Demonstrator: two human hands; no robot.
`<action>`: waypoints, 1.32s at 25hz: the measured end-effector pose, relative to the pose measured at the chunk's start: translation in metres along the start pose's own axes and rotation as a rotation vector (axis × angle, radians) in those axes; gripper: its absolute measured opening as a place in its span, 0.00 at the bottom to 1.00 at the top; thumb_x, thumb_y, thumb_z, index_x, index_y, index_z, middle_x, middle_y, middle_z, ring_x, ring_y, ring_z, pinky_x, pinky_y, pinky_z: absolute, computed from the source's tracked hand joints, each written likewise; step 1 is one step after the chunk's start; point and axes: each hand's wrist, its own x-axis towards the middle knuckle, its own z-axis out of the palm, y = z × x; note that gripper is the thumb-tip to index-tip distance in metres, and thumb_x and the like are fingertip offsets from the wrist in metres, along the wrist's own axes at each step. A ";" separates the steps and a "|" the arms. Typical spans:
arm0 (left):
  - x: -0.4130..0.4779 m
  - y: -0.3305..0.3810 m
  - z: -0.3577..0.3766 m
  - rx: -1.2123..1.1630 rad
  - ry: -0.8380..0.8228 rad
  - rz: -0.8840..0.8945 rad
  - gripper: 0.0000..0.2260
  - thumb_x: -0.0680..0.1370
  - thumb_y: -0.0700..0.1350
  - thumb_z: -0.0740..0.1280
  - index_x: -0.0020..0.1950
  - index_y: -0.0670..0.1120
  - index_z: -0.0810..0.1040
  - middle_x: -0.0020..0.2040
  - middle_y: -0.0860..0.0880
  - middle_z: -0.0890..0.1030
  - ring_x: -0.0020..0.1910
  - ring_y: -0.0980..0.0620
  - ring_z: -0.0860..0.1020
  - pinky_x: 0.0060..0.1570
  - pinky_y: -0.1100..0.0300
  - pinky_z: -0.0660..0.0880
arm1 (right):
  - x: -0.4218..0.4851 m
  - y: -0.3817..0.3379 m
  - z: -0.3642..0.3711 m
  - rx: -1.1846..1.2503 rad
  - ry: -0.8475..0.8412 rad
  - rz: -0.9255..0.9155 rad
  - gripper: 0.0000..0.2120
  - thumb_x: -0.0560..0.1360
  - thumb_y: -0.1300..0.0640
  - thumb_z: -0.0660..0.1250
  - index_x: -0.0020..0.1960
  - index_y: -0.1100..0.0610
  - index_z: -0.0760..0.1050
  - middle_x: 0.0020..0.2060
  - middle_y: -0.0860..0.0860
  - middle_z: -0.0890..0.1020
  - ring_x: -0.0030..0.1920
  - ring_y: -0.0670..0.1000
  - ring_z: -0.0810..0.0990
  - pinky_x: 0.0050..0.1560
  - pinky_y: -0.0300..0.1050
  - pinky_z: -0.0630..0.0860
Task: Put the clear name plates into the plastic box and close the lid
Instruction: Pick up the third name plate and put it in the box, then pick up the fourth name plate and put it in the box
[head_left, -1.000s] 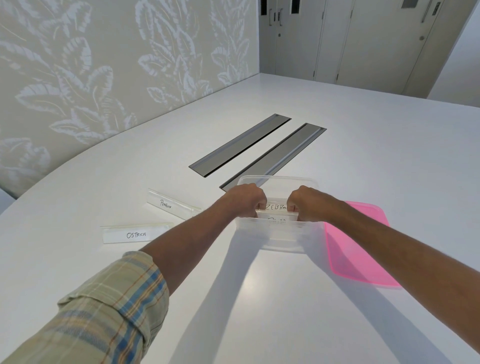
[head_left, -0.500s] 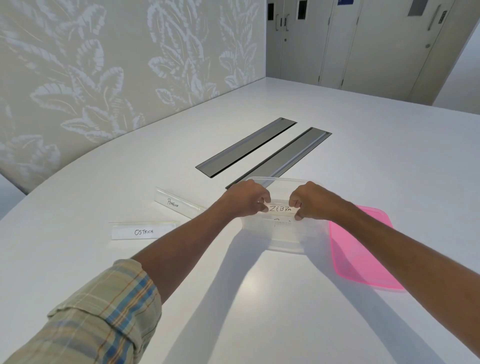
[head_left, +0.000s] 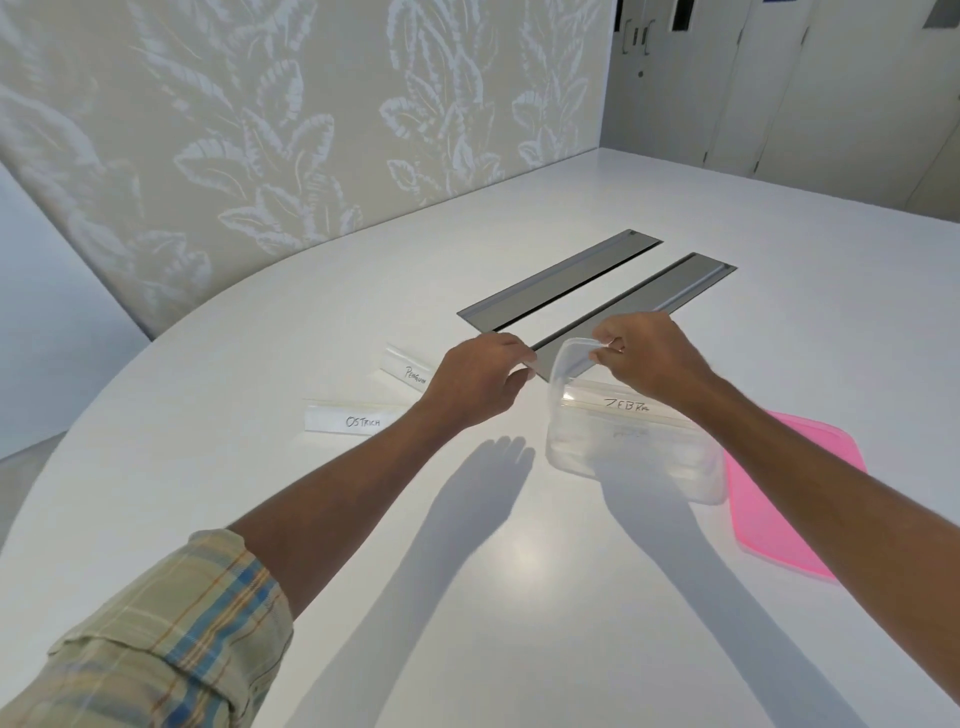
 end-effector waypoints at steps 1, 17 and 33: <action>-0.007 -0.010 -0.004 0.003 -0.018 -0.034 0.11 0.83 0.51 0.66 0.63 0.54 0.83 0.63 0.57 0.84 0.64 0.52 0.80 0.55 0.54 0.80 | 0.001 -0.010 0.004 0.004 -0.008 -0.015 0.08 0.75 0.53 0.75 0.52 0.56 0.85 0.44 0.51 0.87 0.47 0.55 0.84 0.49 0.52 0.82; -0.106 -0.169 -0.057 0.065 -0.336 -0.400 0.20 0.82 0.51 0.68 0.75 0.53 0.74 0.74 0.52 0.75 0.76 0.49 0.71 0.69 0.49 0.73 | 0.025 -0.154 0.113 0.069 -0.267 -0.101 0.16 0.74 0.52 0.78 0.60 0.54 0.83 0.56 0.52 0.86 0.55 0.54 0.85 0.58 0.53 0.81; -0.124 -0.254 -0.006 0.087 -0.468 -0.429 0.26 0.80 0.43 0.69 0.78 0.56 0.71 0.76 0.54 0.75 0.76 0.51 0.71 0.65 0.51 0.73 | 0.042 -0.189 0.219 -0.114 -0.468 -0.227 0.11 0.72 0.55 0.77 0.48 0.59 0.78 0.46 0.53 0.82 0.48 0.59 0.81 0.39 0.49 0.73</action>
